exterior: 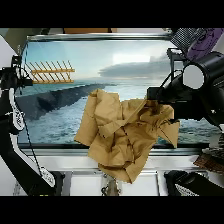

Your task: Fold the clothes and pants, and hang the long-sleeved shirts on hangers.

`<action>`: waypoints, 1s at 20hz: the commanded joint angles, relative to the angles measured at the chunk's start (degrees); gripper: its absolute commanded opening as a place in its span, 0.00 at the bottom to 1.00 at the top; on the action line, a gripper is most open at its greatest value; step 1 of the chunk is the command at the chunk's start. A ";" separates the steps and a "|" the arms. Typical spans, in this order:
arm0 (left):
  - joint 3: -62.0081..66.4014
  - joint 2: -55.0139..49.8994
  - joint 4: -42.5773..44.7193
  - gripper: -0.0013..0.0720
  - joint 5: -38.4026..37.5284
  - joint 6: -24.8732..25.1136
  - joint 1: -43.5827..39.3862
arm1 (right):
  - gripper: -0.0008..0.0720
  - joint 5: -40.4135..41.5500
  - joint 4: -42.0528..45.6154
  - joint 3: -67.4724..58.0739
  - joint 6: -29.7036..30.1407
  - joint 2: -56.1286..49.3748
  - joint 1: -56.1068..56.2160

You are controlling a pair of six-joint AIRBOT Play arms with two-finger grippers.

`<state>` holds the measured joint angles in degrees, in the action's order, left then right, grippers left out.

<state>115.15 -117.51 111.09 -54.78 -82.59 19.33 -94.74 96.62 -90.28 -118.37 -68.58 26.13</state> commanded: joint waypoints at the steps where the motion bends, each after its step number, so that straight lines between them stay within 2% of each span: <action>1: 0.07 5.11 0.42 0.03 -3.61 -1.20 -1.05 | 0.03 0.00 -0.02 0.02 0.00 -0.02 0.02; 7: 0.04 16.39 0.15 0.04 -7.13 0.24 -7.78 | 0.03 0.00 -0.02 0.02 0.00 -0.02 0.02; 11: -0.07 23.91 -3.30 0.04 -14.53 10.56 -14.67 | 0.03 0.00 -0.02 0.02 0.00 -0.02 0.02; 13: -0.07 27.15 -14.97 0.04 -20.06 21.68 -16.72 | 0.03 -0.02 -0.02 0.02 0.00 -0.02 0.02; 15: -0.07 29.88 -32.59 0.04 -28.17 35.54 -17.20 | 0.03 0.00 -0.02 0.02 0.00 -0.02 0.02; 16: -0.07 30.75 -40.44 0.04 -32.28 39.91 -17.03 | 0.03 0.00 -0.02 0.02 0.00 -0.02 0.02; 18: -0.04 31.43 -51.32 0.04 -41.51 43.82 -16.61 | 0.03 0.00 -0.02 0.02 0.00 -0.02 0.02; 20: -0.07 31.43 -52.17 0.04 -47.91 43.80 -16.61 | 0.03 0.00 -0.02 0.02 0.00 -0.02 0.02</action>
<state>115.13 -87.24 71.50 -90.08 -46.02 2.94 -94.74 96.60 -90.28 -118.37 -68.58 26.13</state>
